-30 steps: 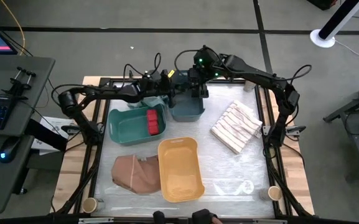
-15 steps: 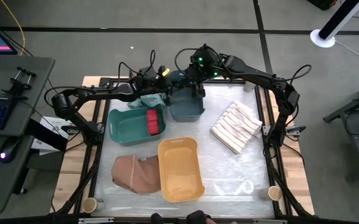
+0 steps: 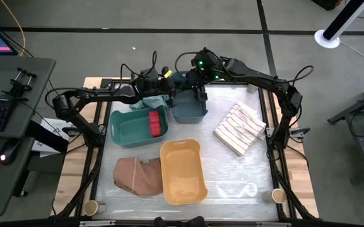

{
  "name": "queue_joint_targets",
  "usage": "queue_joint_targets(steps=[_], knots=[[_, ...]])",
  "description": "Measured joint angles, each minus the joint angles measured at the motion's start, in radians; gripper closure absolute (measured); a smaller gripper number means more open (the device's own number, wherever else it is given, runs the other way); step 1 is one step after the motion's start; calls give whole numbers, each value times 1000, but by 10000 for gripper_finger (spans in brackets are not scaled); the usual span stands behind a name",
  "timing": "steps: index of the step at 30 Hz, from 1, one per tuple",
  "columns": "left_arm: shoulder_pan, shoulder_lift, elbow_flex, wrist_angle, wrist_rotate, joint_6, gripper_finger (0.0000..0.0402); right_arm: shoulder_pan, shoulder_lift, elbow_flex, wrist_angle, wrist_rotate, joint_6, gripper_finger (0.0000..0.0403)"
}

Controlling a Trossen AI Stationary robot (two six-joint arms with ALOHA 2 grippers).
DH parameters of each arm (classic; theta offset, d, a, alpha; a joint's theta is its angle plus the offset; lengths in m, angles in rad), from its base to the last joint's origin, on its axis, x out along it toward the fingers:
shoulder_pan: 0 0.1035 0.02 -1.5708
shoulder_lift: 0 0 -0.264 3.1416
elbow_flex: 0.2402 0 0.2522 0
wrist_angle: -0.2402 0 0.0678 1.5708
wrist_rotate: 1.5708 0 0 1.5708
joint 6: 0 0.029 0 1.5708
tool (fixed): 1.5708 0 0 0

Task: Sort spices by type
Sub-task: Put the black seasoning can into the blue bin

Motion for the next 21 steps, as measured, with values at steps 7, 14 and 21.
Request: queue_joint_targets(steps=[7,14,21], knots=[[-12,0,0,-3,-3,17,299,0,0,0,-1,11,-4,279],[-23,0,0,-7,-20,96,252,0,0,0,-5,15,0,279],[-24,0,1,-18,-25,84,207,1,1,0,-17,11,0,279]])
